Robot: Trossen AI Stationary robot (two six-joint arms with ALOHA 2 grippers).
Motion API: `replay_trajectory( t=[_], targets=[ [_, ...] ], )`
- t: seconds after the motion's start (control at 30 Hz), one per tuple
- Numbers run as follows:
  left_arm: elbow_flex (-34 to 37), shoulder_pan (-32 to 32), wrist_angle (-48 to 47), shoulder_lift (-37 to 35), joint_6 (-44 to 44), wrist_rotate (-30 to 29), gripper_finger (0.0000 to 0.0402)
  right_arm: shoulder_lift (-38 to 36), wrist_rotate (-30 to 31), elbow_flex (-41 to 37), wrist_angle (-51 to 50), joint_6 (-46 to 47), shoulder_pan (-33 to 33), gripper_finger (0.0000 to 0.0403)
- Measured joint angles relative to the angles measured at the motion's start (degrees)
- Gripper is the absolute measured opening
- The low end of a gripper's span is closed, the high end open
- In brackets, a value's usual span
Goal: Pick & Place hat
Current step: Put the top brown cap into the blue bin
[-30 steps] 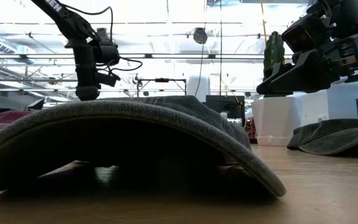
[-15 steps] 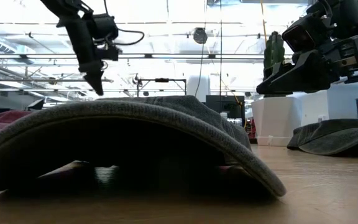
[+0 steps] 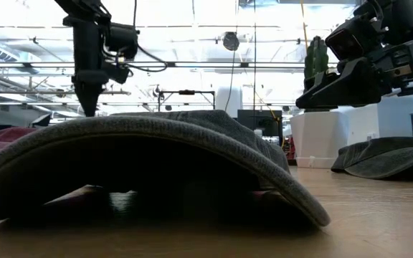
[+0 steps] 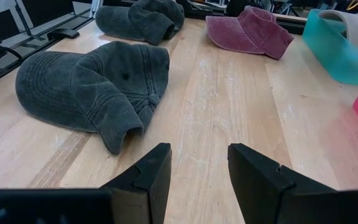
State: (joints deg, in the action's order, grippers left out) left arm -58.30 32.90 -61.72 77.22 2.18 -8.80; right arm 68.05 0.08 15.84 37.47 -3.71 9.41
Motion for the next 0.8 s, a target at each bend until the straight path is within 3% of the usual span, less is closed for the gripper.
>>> replay_trajectory(
  t=[0.1, 0.4, 0.8],
  targets=[
    [0.0, 0.25, 0.2, 1.2, -0.84, -3.22, 0.0108, 0.0, -0.04, 0.0, 0.0, 0.01, 0.0, 0.0144],
    [0.0, 1.21, 3.75, 4.96, 0.24, -0.77, 0.0108, 0.0, -0.09, 0.0, -0.22, -0.01, 0.0, 0.0144],
    [-0.02, 3.28, 0.83, 11.15, 1.62, -13.84, 0.0108, 0.0, -0.11, 0.0, -1.1, 0.86, 0.0, 0.0144]
  ],
)
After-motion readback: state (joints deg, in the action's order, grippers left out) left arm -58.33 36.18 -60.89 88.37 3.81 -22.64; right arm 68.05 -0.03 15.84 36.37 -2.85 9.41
